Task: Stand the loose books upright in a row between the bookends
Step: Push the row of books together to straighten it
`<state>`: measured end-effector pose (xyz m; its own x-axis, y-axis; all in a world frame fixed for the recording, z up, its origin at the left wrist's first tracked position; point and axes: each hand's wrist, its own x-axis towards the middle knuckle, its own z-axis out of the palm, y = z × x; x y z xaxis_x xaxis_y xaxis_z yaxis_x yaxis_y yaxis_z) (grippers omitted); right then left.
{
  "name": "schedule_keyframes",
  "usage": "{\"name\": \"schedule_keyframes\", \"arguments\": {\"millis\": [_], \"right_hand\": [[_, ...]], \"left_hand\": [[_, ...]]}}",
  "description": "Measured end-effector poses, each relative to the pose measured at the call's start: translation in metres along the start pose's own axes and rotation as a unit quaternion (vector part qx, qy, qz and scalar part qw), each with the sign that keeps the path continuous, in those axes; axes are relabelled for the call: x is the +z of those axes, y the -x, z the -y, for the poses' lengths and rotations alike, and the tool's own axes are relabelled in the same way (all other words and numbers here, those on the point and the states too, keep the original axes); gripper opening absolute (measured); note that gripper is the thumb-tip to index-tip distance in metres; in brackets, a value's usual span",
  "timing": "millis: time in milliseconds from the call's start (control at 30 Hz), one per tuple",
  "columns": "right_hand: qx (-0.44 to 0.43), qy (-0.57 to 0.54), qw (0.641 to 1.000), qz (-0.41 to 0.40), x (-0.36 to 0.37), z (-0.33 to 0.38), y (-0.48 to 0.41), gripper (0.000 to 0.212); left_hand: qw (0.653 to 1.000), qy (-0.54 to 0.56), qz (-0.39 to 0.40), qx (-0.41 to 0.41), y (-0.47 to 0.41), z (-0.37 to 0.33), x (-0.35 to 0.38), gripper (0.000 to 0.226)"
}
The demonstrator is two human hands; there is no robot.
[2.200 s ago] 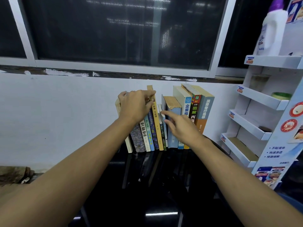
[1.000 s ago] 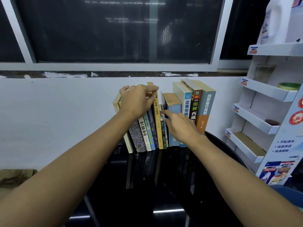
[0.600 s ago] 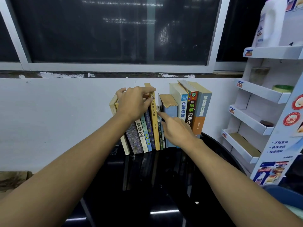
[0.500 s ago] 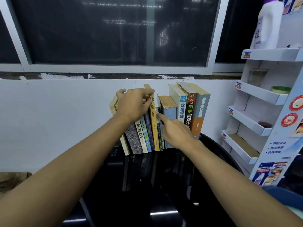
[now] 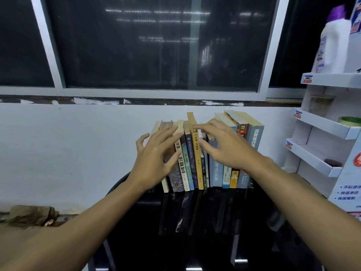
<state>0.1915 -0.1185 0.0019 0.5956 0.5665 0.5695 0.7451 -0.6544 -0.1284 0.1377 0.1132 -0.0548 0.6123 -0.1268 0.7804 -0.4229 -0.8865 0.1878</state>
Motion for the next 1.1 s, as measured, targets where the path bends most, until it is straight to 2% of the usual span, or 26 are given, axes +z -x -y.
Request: {"name": "schedule_keyframes", "arguments": {"millis": [100, 500, 800, 1100], "right_hand": [[-0.04, -0.008, 0.999, -0.019, -0.011, 0.008, -0.021, 0.042], [-0.119, 0.002, 0.984, 0.129, 0.006, 0.015, -0.101, 0.049], [-0.122, 0.015, 0.971, 0.205, 0.03, 0.001, -0.157, 0.053], [-0.112, 0.02, 0.953, 0.282, 0.048, -0.014, -0.19, 0.06]], "left_hand": [[1.0, -0.005, -0.009, 0.014, 0.015, 0.007, -0.005, 0.05], [0.987, -0.091, 0.076, 0.109, 0.052, 0.034, 0.022, 0.053], [0.98, -0.145, 0.07, 0.114, 0.046, 0.053, 0.063, 0.077], [0.982, -0.107, 0.053, 0.143, 0.039, 0.055, 0.095, 0.075]]}}
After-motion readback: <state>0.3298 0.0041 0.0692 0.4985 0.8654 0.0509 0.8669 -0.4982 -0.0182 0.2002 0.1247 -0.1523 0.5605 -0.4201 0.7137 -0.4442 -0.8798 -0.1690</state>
